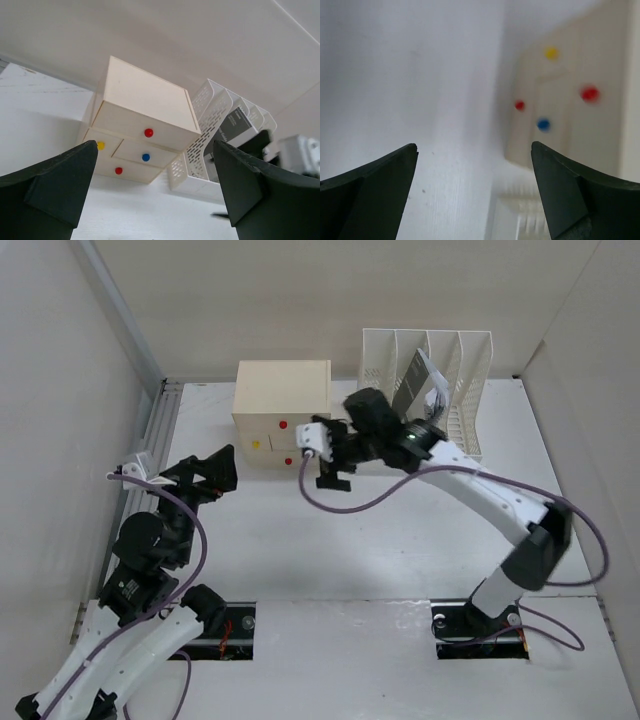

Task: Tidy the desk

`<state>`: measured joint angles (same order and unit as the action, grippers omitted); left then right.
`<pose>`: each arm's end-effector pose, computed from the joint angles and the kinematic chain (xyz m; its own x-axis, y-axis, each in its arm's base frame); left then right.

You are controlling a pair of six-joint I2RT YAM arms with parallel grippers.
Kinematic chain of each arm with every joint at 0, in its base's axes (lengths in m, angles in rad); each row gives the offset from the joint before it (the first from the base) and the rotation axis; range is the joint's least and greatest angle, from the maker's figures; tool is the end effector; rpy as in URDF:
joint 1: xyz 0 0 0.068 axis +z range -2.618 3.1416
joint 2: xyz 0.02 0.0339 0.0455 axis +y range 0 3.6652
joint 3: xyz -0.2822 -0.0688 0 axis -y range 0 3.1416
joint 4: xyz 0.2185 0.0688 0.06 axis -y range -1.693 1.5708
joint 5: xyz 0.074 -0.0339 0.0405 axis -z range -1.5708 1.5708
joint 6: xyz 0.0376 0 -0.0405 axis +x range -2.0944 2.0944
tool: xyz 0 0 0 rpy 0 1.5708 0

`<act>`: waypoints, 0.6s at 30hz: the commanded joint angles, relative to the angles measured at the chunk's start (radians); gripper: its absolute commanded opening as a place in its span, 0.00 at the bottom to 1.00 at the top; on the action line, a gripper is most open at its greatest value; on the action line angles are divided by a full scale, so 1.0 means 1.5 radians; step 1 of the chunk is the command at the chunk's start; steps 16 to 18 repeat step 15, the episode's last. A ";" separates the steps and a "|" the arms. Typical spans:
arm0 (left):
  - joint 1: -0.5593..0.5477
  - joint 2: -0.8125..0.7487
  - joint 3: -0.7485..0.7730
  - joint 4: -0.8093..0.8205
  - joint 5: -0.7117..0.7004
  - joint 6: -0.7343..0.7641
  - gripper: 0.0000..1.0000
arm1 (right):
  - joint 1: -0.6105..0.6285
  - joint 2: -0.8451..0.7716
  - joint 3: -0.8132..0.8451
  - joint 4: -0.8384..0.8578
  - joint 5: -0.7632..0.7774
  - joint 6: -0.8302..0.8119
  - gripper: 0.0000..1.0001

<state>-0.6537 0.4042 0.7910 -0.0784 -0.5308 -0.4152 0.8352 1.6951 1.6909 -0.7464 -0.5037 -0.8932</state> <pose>0.0447 -0.0102 0.3948 0.1634 -0.5634 -0.8099 0.2267 0.8204 -0.5249 0.2227 0.2731 0.3797 0.4035 -0.5710 -0.7149 -0.9122 -0.1896 -0.3633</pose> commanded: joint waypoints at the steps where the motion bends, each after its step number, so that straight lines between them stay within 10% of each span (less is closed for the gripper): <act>1: -0.003 0.004 0.033 -0.018 -0.018 0.057 1.00 | -0.058 -0.146 -0.107 0.238 0.214 0.237 1.00; 8: -0.003 0.051 -0.023 -0.018 -0.022 0.100 1.00 | -0.080 -0.368 -0.329 0.536 0.586 0.421 1.00; 18: -0.003 0.121 -0.023 -0.017 0.085 0.134 1.00 | -0.200 -0.494 -0.446 0.543 0.430 0.503 1.00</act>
